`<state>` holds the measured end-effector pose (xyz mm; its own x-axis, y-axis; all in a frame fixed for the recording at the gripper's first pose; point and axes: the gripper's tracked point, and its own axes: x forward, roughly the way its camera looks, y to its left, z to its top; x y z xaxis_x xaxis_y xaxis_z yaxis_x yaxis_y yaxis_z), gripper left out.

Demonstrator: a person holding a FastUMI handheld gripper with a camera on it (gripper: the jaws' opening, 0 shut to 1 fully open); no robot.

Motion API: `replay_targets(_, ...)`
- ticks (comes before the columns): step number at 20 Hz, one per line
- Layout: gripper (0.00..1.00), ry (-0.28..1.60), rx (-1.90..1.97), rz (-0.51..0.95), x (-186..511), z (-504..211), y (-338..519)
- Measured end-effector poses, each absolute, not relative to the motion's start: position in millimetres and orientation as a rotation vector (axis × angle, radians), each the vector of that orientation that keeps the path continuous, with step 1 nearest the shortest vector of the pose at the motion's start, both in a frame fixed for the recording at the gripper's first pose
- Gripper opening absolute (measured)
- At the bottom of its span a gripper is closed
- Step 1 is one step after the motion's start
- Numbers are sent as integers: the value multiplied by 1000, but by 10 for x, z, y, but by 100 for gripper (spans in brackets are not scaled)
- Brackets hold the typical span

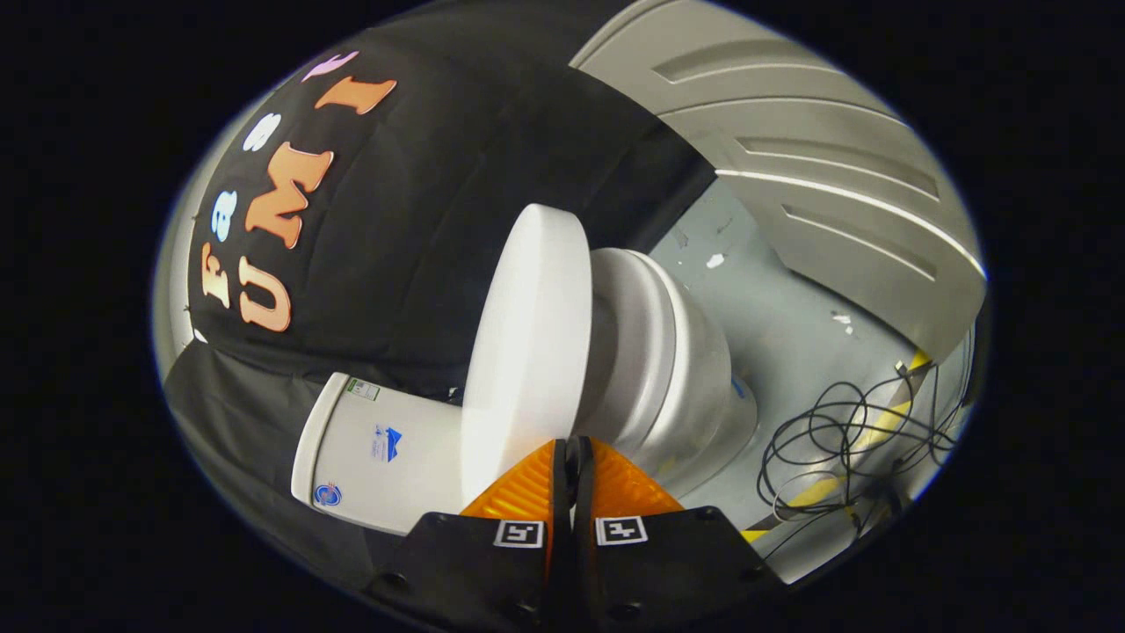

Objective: Open the toilet lid.

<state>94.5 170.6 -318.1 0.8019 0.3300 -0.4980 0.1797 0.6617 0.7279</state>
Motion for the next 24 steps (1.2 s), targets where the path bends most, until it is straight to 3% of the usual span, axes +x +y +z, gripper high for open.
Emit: replay_targets(24, 8, 537, 298, 32, 981, -1855, 2513)
